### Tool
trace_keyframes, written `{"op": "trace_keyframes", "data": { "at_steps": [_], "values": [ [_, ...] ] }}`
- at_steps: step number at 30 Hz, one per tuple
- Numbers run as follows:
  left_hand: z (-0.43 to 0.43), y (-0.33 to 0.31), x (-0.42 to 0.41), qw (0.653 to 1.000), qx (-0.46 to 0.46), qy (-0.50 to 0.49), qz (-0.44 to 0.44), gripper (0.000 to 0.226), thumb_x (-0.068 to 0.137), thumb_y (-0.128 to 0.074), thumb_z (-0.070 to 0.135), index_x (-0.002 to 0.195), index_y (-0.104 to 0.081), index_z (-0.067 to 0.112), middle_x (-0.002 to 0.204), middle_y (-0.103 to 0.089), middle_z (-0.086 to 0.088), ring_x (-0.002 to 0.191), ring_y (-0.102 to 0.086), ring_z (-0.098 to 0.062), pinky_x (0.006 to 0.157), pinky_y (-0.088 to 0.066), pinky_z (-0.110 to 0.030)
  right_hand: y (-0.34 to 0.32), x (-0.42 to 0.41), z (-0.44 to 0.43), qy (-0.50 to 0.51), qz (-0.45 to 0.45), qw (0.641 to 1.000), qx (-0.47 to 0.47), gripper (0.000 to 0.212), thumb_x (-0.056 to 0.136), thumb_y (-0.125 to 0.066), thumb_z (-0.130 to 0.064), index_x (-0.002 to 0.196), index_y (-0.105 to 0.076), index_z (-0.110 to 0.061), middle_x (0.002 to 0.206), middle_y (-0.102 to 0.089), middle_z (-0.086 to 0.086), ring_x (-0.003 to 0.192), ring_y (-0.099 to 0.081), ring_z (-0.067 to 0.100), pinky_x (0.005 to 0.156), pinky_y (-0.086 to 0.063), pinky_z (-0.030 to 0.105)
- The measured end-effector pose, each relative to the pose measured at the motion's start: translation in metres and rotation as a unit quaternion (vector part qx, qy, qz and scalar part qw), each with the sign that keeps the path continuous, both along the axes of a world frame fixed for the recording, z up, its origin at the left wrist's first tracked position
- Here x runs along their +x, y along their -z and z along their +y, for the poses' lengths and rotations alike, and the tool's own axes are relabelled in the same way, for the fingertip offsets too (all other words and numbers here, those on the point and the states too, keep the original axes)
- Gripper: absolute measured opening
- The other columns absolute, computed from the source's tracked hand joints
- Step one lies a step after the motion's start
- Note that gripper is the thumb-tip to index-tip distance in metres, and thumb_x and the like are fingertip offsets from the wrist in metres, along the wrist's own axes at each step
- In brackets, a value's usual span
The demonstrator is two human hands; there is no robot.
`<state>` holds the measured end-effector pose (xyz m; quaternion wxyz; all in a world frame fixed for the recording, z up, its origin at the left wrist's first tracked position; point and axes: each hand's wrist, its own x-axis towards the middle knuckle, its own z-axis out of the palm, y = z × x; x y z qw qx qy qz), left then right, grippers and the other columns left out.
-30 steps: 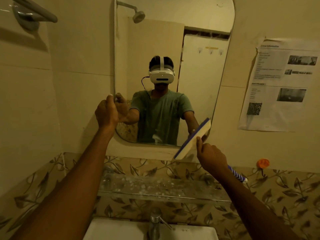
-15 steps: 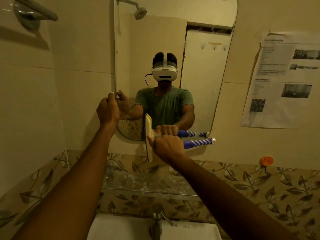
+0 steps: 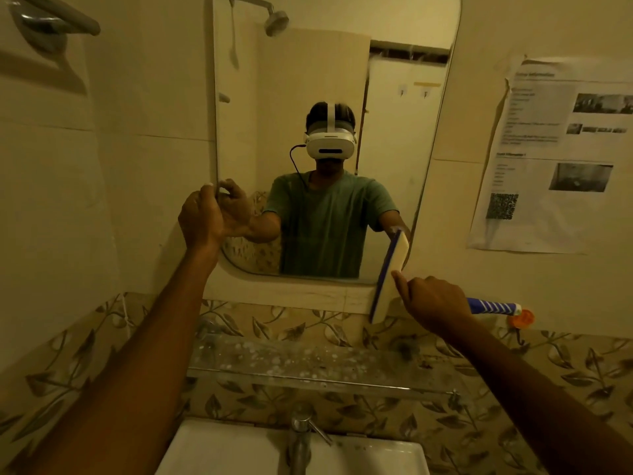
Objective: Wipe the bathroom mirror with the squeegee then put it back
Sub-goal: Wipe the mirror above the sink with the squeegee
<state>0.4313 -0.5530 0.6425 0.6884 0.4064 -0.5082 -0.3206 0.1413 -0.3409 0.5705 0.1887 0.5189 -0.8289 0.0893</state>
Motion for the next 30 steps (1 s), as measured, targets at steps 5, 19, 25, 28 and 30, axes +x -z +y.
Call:
{"op": "trace_keyframes", "data": {
  "at_steps": [5,19,25,28,30],
  "values": [
    [0.01,0.035,-0.004,0.998,0.011,-0.034,-0.042,0.04,0.099,-0.039,0.033,0.108,-0.066,0.004,0.11,-0.066,-0.016,0.095,-0.058,-0.024,0.074,-0.04,-0.03,-0.008,0.02,-0.006,-0.038,0.004,0.999,0.013,0.062,0.098,-0.011,-0.06,0.07,-0.051,-0.022,0.063,-0.056,-0.002,0.055,-0.057,0.015,0.058,-0.05,0.03],
    [0.002,0.056,-0.006,0.997,0.068,-0.04,-0.015,0.047,0.098,-0.038,0.038,0.1,-0.067,0.001,0.107,-0.066,-0.019,0.1,-0.061,-0.034,0.073,-0.042,-0.036,-0.019,-0.007,-0.001,-0.045,-0.042,0.998,-0.019,0.051,0.099,-0.013,-0.056,0.082,-0.046,-0.021,0.07,-0.057,0.0,0.064,-0.058,0.017,0.063,-0.051,0.034],
    [0.006,0.055,-0.006,0.997,0.067,-0.026,-0.018,0.043,0.099,-0.038,0.035,0.105,-0.067,0.003,0.109,-0.065,-0.017,0.1,-0.06,-0.032,0.075,-0.044,-0.036,-0.002,-0.03,0.028,0.012,-0.019,1.0,-0.017,0.057,0.1,-0.019,-0.052,0.097,-0.06,-0.013,0.069,-0.057,0.001,0.063,-0.057,0.02,0.056,-0.045,0.029],
    [0.01,0.054,-0.004,0.998,0.062,-0.002,-0.014,0.04,0.098,-0.041,0.036,0.109,-0.066,0.006,0.112,-0.065,-0.015,0.103,-0.06,-0.031,0.083,-0.05,-0.04,0.007,-0.017,0.024,-0.017,-0.02,0.998,-0.061,0.061,0.094,-0.01,-0.057,0.074,-0.055,-0.021,0.06,-0.052,-0.003,0.053,-0.052,0.013,0.049,-0.037,0.025],
    [0.011,0.058,-0.001,0.997,0.073,0.011,0.003,0.039,0.095,-0.044,0.04,0.11,-0.064,0.009,0.113,-0.065,-0.014,0.102,-0.061,-0.03,0.086,-0.054,-0.045,0.012,-0.001,0.017,-0.033,-0.019,0.997,-0.061,0.06,0.096,-0.01,-0.057,0.065,-0.049,-0.023,0.058,-0.051,-0.003,0.052,-0.051,0.014,0.051,-0.04,0.027]
  ]
}}
